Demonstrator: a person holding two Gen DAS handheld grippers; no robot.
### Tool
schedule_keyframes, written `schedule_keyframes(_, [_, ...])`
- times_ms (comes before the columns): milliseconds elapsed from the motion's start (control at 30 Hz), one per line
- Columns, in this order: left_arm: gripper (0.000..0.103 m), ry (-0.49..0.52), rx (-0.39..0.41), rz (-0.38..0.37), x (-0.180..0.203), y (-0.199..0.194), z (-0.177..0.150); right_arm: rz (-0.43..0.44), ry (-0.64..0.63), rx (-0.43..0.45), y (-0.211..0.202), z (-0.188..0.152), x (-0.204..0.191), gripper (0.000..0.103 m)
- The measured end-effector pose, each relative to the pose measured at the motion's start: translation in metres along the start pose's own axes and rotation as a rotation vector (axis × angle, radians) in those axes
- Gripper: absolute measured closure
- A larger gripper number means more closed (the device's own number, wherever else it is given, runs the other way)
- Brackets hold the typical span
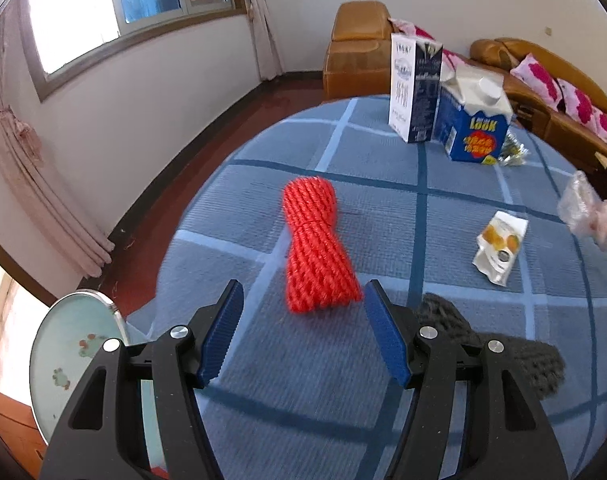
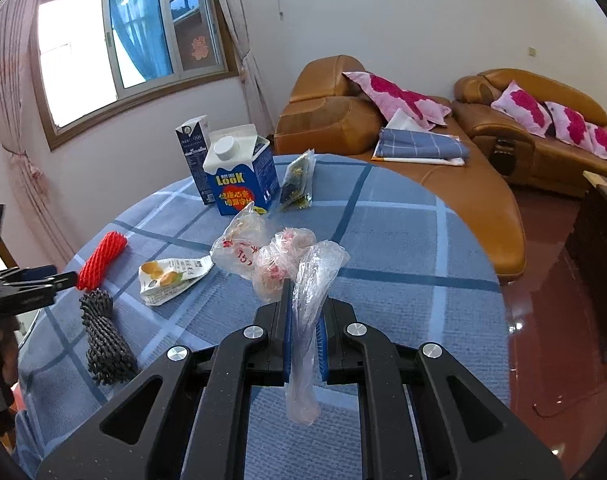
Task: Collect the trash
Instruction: 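Grasp the red net with the left tool while the right grasps the clear bag, then carry the red net and clear bag over the blue bin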
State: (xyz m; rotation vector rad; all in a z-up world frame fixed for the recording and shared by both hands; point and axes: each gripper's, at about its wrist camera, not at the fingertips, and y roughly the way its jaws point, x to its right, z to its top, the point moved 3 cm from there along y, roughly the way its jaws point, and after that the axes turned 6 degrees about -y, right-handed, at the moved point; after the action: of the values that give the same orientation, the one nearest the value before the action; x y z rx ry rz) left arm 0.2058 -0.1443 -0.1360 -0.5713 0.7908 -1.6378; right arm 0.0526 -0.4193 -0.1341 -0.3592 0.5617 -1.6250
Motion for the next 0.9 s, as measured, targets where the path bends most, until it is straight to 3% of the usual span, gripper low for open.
schedule_keyframes(100, [0.058,0.001,-0.043,-0.016,0.004,0.016,0.001,0.014,-0.003,-0.005,0.003,0.002,-0.003,0.092])
schedule_keyframes(167, [0.080,-0.003,-0.074,-0.036,0.002,0.027,-0.001,0.024,-0.012,0.004,0.001,0.004,-0.007,0.092])
schedule_keyframes(233, [0.086,-0.004,-0.067,-0.040,-0.002,0.026,0.000,0.028,-0.027,0.010,-0.001,0.007,-0.011,0.092])
schedule_keyframes(567, [0.088,0.047,-0.001,-0.046,-0.053,-0.045,-0.016,0.146,-0.113,0.041,-0.005,0.026,-0.067,0.092])
schedule_keyframes(900, [0.088,0.009,0.008,0.023,-0.126,-0.097,-0.062,0.305,-0.260,0.060,0.007,0.045,-0.168,0.092])
